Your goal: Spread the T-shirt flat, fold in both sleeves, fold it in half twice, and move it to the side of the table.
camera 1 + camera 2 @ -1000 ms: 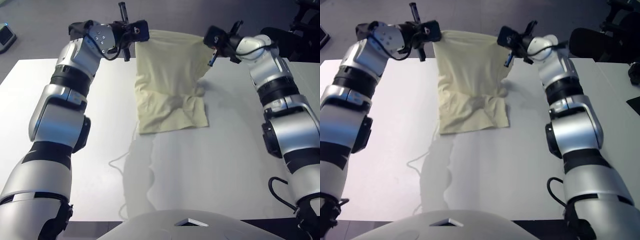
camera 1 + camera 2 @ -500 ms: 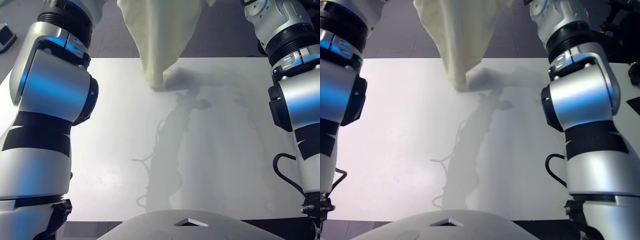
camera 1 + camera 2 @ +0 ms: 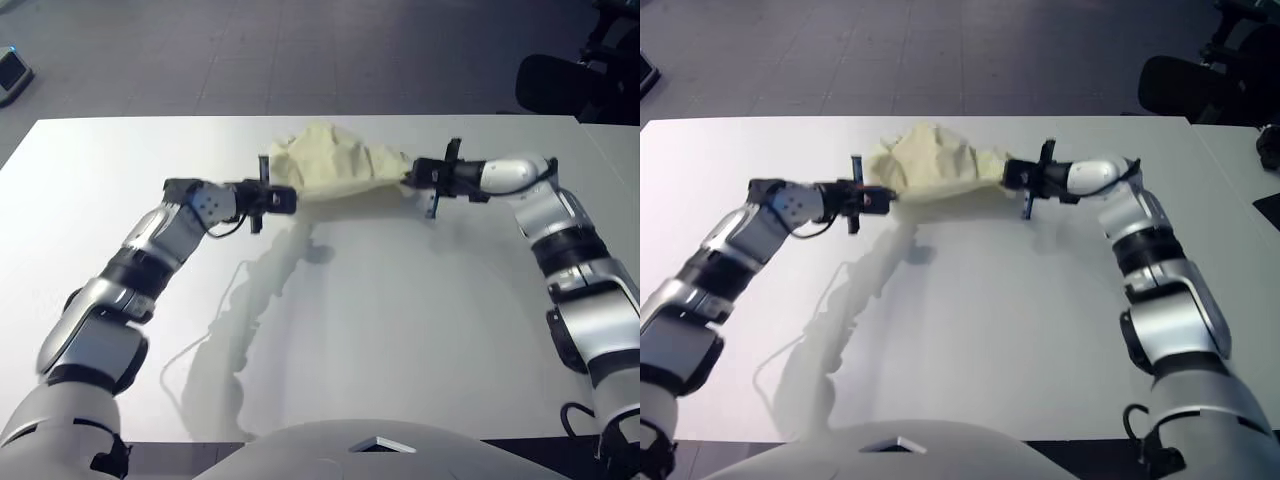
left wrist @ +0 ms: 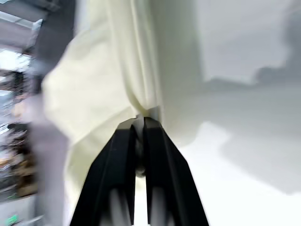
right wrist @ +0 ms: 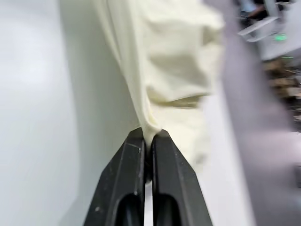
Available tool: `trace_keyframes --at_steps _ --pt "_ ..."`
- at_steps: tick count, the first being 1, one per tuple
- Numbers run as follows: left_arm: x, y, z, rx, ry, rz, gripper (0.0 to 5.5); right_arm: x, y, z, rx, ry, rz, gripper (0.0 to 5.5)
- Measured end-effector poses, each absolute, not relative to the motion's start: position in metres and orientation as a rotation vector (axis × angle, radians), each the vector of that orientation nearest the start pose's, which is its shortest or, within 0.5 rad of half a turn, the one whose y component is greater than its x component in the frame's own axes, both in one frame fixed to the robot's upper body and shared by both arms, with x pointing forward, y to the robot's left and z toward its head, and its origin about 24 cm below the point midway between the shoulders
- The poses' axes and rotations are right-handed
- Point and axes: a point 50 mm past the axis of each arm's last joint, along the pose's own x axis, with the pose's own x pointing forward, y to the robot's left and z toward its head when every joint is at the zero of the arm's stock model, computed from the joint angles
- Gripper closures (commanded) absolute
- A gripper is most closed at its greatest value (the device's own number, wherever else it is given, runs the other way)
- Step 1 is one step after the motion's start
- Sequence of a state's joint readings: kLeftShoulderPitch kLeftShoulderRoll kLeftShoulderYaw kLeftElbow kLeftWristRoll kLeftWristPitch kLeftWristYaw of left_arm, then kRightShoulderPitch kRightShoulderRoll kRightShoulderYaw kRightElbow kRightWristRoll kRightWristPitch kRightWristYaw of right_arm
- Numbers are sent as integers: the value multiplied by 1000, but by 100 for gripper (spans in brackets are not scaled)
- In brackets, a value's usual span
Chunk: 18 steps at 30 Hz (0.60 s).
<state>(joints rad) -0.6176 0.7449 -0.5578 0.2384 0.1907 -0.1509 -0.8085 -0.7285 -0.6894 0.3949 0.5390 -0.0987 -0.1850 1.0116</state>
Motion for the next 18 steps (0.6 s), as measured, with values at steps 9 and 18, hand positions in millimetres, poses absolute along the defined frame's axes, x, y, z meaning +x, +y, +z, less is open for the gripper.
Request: trace_keyframes --at_steps 9,18 --pt "210 166 111 1222 424 -1642 544 225 -177 93 -747 571 1664 550" --pt "176 181 96 1183 605 -1668 461 177 -174 81 -624 746 1672 455"
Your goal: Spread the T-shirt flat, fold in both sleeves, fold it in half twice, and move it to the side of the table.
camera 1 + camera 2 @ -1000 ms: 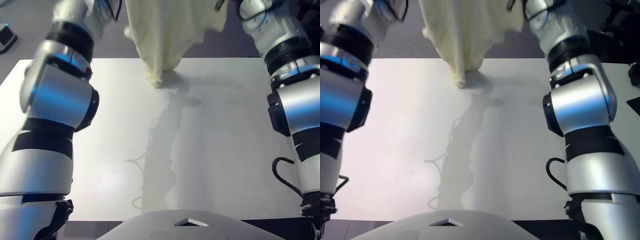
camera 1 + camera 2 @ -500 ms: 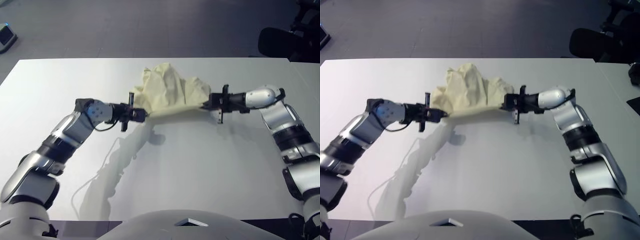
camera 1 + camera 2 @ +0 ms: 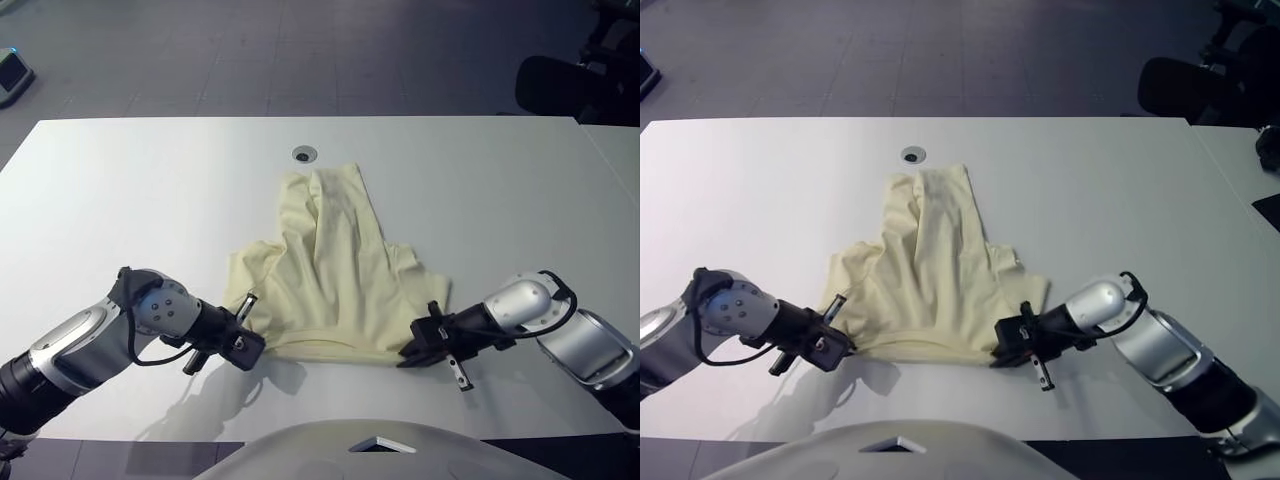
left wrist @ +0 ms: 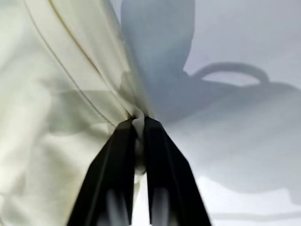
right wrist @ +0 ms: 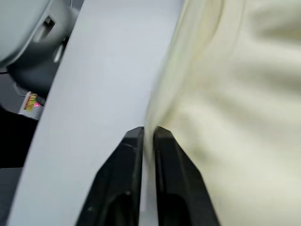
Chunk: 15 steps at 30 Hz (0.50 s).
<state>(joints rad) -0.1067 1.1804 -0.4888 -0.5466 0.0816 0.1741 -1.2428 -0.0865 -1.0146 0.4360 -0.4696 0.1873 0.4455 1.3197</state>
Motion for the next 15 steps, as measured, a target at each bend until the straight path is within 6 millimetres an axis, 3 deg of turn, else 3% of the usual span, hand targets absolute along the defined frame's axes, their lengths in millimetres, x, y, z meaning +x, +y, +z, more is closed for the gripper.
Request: trace_keyframes --at_steps 4,7,10,11,15 --pt "168 179 114 886 609 -1711 386 186 -178 100 -524 719 1630 383" --pt "190 183 154 753 479 -1623 342 213 -182 133 -505 596 1541 340" --pt "224 178 194 708 226 -1478 279 261 -176 157 -477 395 1305 280" --pt "245 177 204 716 145 -1349 263 283 -173 161 -474 333 1179 265" --pt "309 179 199 704 104 -970 200 331 -166 159 -472 256 931 204"
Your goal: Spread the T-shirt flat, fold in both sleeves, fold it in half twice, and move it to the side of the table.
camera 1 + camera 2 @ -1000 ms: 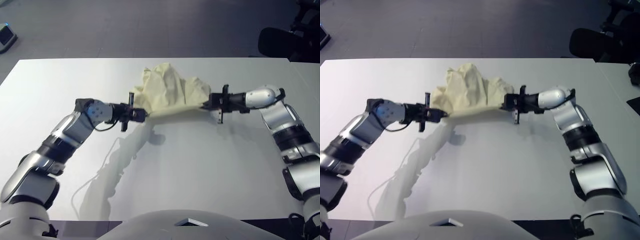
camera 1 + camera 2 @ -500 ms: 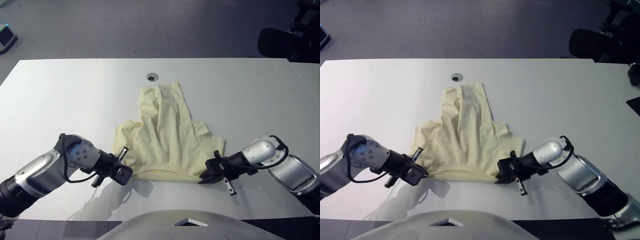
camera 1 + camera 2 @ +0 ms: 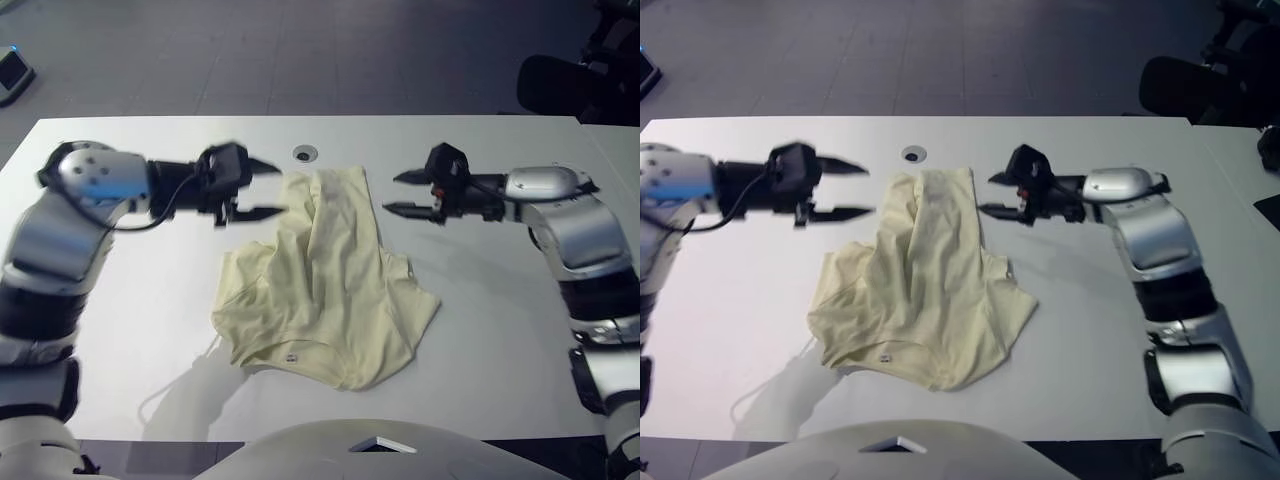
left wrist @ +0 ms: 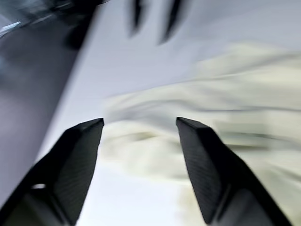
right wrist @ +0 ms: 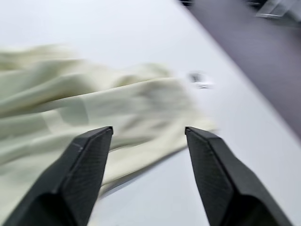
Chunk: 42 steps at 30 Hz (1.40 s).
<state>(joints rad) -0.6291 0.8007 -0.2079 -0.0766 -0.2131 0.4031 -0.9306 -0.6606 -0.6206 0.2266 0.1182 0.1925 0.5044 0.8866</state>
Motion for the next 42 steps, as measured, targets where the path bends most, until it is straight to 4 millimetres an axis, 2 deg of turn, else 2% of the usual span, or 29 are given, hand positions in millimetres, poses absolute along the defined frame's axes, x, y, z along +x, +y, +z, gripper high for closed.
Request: trace_keyframes --at_steps 2,7,11,14,17,20,27,33,39,42 --pt "335 176 188 679 112 -840 162 348 -160 150 -457 242 856 168" --pt "379 164 153 653 184 -651 79 379 -148 126 -445 251 691 88" --pt "392 152 117 675 287 -601 11 392 -134 105 -453 279 599 22" --pt "394 147 86 747 382 -573 10 396 -115 86 -509 313 554 12" --pt "392 148 75 780 397 -568 10 393 -110 75 -566 330 531 12" --pt "393 149 75 807 389 -559 10 391 -115 65 -624 357 502 12" --pt "393 156 75 816 389 -536 10 391 -121 65 -748 344 485 12" --pt "392 179 74 799 416 -430 10 394 -146 70 -867 361 423 12" --pt "391 183 71 714 406 -350 10 395 -158 72 -901 384 378 12" --pt "393 183 74 587 371 -300 10 396 -159 72 -896 388 372 12"
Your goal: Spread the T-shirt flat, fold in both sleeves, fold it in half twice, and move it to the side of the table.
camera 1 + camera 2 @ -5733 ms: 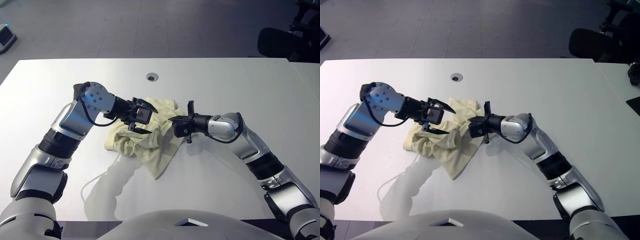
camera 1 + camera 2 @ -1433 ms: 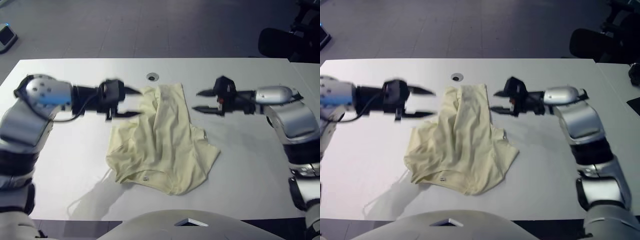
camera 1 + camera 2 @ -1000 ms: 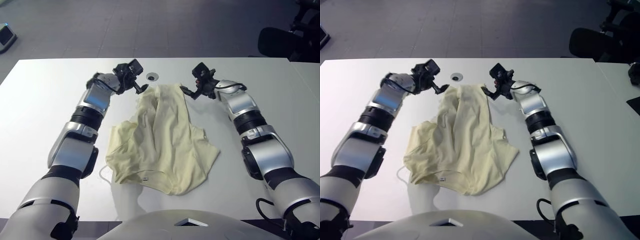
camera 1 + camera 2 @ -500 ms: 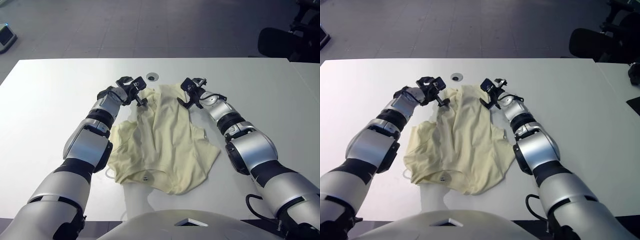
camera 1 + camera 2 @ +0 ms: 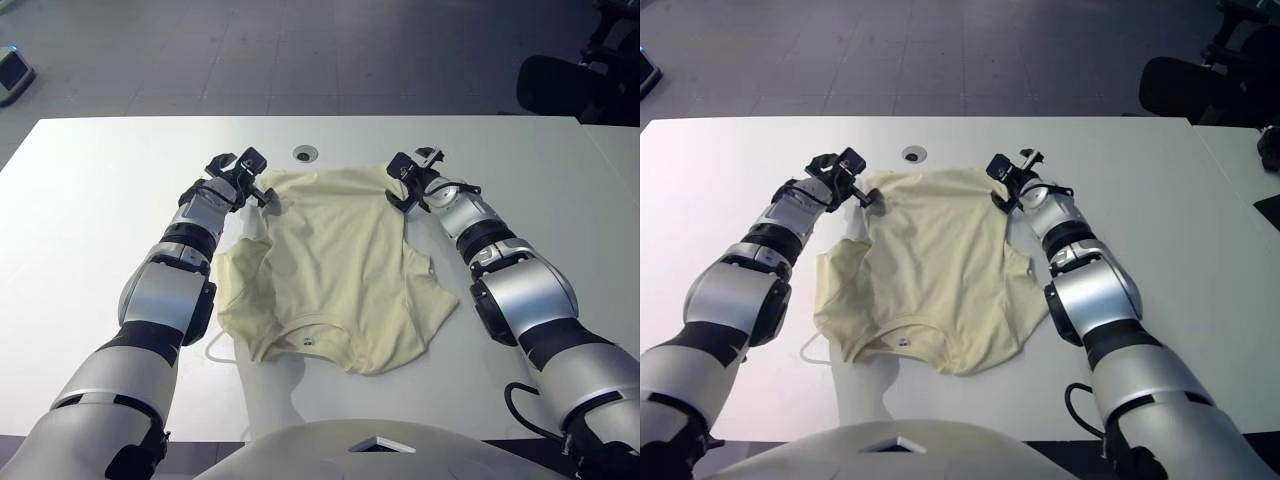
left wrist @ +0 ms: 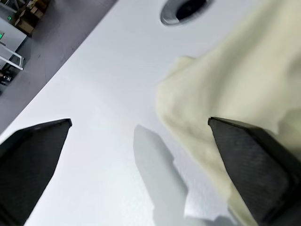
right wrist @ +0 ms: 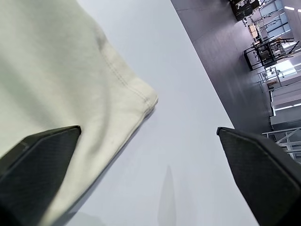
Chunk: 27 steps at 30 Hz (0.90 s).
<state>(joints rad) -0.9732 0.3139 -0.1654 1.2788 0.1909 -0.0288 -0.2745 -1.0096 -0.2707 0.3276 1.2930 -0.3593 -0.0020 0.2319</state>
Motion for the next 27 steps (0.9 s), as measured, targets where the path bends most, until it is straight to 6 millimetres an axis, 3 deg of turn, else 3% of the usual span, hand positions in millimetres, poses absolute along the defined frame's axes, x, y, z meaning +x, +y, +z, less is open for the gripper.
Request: trace_keyframes --at_steps 5,9,11,17,20,23,27 --pt "401 172 96 308 241 -332 10 397 -160 75 -849 385 363 12" --pt "412 170 129 410 141 -276 10 399 -159 81 -800 363 361 12" --pt "415 168 134 496 148 -272 10 400 -156 85 -786 342 367 12" --pt "410 169 108 692 324 -299 10 399 -118 93 -773 232 520 12" --pt "406 175 100 723 361 -287 10 380 -98 79 -761 199 668 12" --pt "403 182 92 718 399 -269 10 358 -92 64 -739 210 727 12" --pt "400 185 87 710 420 -268 10 348 -96 64 -750 219 732 12"
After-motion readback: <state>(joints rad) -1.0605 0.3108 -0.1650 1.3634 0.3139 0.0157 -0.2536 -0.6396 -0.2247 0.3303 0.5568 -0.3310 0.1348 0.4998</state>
